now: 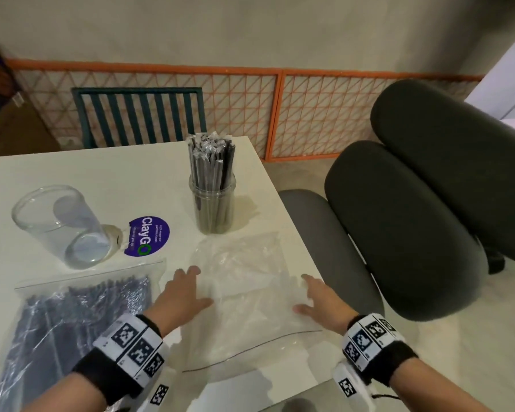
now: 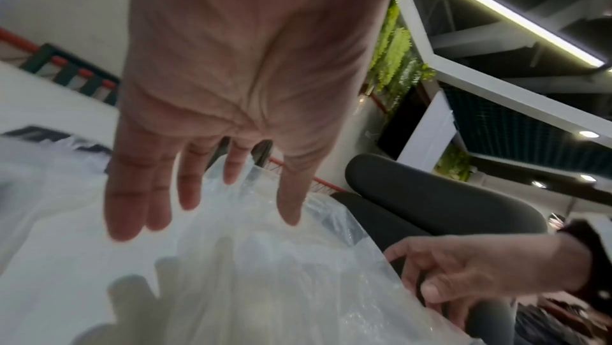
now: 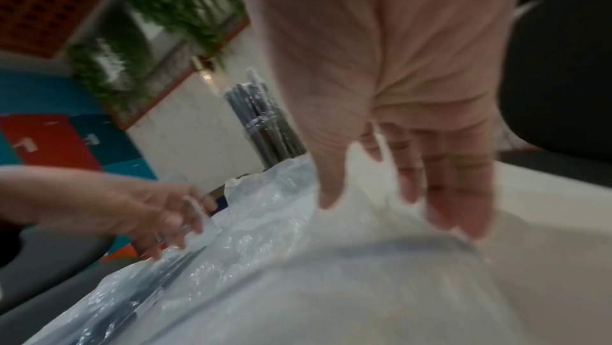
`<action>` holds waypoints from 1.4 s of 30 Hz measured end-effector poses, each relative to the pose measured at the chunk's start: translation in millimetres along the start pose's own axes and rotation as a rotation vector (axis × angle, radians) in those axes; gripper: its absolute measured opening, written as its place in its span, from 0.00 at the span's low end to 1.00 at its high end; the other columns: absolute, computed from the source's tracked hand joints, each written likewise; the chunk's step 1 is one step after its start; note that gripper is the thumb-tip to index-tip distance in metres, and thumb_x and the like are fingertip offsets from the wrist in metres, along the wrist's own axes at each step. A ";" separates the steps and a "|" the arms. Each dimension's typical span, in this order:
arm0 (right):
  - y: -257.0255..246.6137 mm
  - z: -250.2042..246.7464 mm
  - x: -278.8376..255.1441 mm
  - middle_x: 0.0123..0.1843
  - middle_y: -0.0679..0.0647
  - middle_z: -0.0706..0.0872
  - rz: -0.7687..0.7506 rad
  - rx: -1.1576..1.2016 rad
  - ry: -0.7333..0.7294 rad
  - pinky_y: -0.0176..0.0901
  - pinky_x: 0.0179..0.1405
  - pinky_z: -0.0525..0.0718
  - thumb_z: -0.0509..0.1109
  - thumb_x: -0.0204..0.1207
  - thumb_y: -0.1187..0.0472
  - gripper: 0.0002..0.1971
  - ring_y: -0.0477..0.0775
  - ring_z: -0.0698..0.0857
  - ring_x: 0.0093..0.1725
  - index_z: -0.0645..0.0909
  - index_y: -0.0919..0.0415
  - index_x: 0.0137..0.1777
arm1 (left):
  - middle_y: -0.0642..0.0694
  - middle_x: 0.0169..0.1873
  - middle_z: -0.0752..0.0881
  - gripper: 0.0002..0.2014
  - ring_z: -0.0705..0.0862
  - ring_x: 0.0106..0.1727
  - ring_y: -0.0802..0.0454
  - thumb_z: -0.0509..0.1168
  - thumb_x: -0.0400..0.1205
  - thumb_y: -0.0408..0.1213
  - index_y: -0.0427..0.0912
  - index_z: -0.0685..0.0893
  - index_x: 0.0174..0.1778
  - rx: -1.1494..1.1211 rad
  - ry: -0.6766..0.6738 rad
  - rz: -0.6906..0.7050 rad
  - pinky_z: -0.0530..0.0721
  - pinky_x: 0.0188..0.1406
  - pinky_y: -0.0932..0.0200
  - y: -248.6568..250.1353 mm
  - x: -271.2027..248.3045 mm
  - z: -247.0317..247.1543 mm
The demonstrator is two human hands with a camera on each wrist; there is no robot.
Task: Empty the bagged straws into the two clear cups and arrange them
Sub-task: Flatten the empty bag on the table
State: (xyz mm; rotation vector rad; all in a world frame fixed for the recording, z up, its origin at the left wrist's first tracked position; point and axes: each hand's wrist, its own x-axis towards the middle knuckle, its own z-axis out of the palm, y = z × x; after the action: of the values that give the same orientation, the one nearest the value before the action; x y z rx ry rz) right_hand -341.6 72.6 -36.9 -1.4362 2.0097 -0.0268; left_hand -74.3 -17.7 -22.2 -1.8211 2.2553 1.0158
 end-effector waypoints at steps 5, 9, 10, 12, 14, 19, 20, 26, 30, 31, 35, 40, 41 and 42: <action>-42.2 -9.9 2.0 0.82 0.59 0.53 -0.233 -0.369 0.261 0.60 0.76 0.67 0.68 0.75 0.45 0.40 0.65 0.54 0.81 0.52 0.55 0.81 | 0.37 0.75 0.61 0.34 0.62 0.75 0.39 0.65 0.79 0.47 0.40 0.60 0.78 0.347 0.075 0.244 0.70 0.71 0.50 30.7 10.0 10.2; -67.6 18.8 29.8 0.84 0.55 0.32 -0.383 -0.504 0.059 0.77 0.75 0.39 0.74 0.61 0.34 0.60 0.68 0.31 0.82 0.33 0.43 0.81 | 0.32 0.80 0.33 0.64 0.34 0.80 0.28 0.70 0.63 0.68 0.50 0.31 0.80 0.617 -0.144 0.169 0.39 0.76 0.30 26.9 24.8 39.3; -67.2 27.3 38.3 0.83 0.54 0.27 -0.338 -0.518 -0.025 0.80 0.72 0.37 0.75 0.57 0.33 0.64 0.69 0.29 0.80 0.29 0.40 0.79 | 0.33 0.79 0.29 0.67 0.30 0.78 0.27 0.72 0.59 0.68 0.55 0.28 0.78 0.628 -0.172 0.148 0.35 0.73 0.27 19.1 29.2 44.9; -60.6 39.3 52.8 0.81 0.50 0.21 -0.229 -0.535 -0.171 0.85 0.68 0.35 0.78 0.54 0.33 0.68 0.71 0.26 0.79 0.24 0.37 0.77 | 0.37 0.77 0.23 0.69 0.27 0.77 0.27 0.74 0.55 0.69 0.61 0.27 0.77 0.579 -0.222 0.107 0.34 0.69 0.21 2.9 34.3 51.1; -55.1 41.2 61.2 0.79 0.49 0.18 -0.178 -0.550 -0.228 0.87 0.67 0.36 0.78 0.53 0.33 0.68 0.72 0.24 0.78 0.24 0.37 0.76 | 0.42 0.76 0.21 0.69 0.26 0.77 0.29 0.75 0.52 0.69 0.64 0.28 0.76 0.520 -0.245 0.075 0.35 0.67 0.18 -8.5 36.9 53.1; -70.4 24.3 58.7 0.83 0.51 0.26 -0.165 -0.611 -0.237 0.85 0.71 0.36 0.76 0.56 0.31 0.65 0.73 0.31 0.80 0.29 0.39 0.80 | 0.41 0.83 0.46 0.60 0.48 0.81 0.33 0.73 0.57 0.69 0.56 0.49 0.82 0.603 -0.086 0.236 0.60 0.72 0.29 -3.9 31.7 35.4; -74.0 20.3 56.9 0.83 0.51 0.27 -0.181 -0.616 -0.226 0.85 0.71 0.37 0.76 0.56 0.31 0.65 0.73 0.32 0.81 0.30 0.40 0.80 | 0.40 0.80 0.60 0.57 0.59 0.77 0.35 0.72 0.55 0.71 0.51 0.63 0.79 0.683 0.041 0.303 0.71 0.66 0.34 1.5 27.1 30.9; -69.0 22.2 44.2 0.81 0.51 0.22 -0.297 -0.664 -0.275 0.89 0.66 0.38 0.80 0.50 0.33 0.70 0.74 0.26 0.78 0.24 0.36 0.77 | 0.40 0.78 0.26 0.68 0.31 0.80 0.35 0.66 0.55 0.75 0.49 0.30 0.78 0.675 0.091 0.296 0.30 0.70 0.26 -5.3 24.9 33.2; -53.0 34.3 50.7 0.79 0.49 0.18 -0.247 -0.681 -0.311 0.90 0.65 0.38 0.82 0.49 0.36 0.72 0.74 0.22 0.76 0.23 0.35 0.76 | 0.41 0.78 0.24 0.72 0.25 0.78 0.37 0.72 0.51 0.73 0.57 0.27 0.77 0.619 -0.172 0.167 0.32 0.69 0.22 -26.6 39.8 43.0; -51.6 35.4 51.6 0.78 0.48 0.17 -0.241 -0.671 -0.303 0.90 0.65 0.38 0.82 0.49 0.36 0.72 0.74 0.22 0.76 0.24 0.34 0.76 | 0.42 0.78 0.23 0.72 0.24 0.78 0.37 0.72 0.51 0.72 0.57 0.28 0.78 0.617 -0.206 0.148 0.34 0.69 0.21 -27.4 41.8 43.4; -59.3 24.3 53.2 0.81 0.50 0.21 -0.228 -0.683 -0.342 0.87 0.67 0.36 0.82 0.52 0.38 0.69 0.74 0.25 0.78 0.27 0.36 0.78 | 0.42 0.80 0.27 0.69 0.27 0.80 0.37 0.72 0.54 0.71 0.57 0.31 0.79 0.585 -0.210 0.125 0.36 0.71 0.20 -18.1 44.5 40.0; -102.4 -12.0 40.4 0.84 0.54 0.56 -0.248 -0.603 -0.376 0.81 0.73 0.43 0.75 0.63 0.36 0.55 0.66 0.52 0.83 0.41 0.41 0.82 | 0.49 0.83 0.41 0.54 0.34 0.82 0.42 0.62 0.65 0.73 0.57 0.42 0.82 0.411 -0.095 0.186 0.38 0.74 0.26 0.2 30.7 11.2; -114.4 -18.2 39.4 0.81 0.55 0.63 -0.272 -0.565 -0.342 0.77 0.74 0.49 0.73 0.66 0.38 0.51 0.63 0.60 0.81 0.45 0.44 0.82 | 0.50 0.83 0.43 0.51 0.36 0.83 0.44 0.62 0.68 0.71 0.57 0.45 0.82 0.294 -0.069 0.189 0.40 0.76 0.29 2.1 23.7 -0.6; -130.3 -19.7 36.5 0.78 0.56 0.68 -0.312 -0.511 -0.301 0.72 0.75 0.57 0.72 0.70 0.40 0.46 0.61 0.65 0.78 0.50 0.47 0.82 | 0.50 0.83 0.46 0.49 0.38 0.83 0.45 0.61 0.69 0.70 0.57 0.47 0.82 0.209 -0.022 0.190 0.44 0.77 0.31 -3.1 18.3 -13.4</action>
State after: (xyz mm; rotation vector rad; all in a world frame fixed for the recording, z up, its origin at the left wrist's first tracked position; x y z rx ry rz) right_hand -249.4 -17.0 9.7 -1.9254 1.5914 0.5709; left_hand -72.4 -40.5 -21.3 -1.5320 2.4523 0.7826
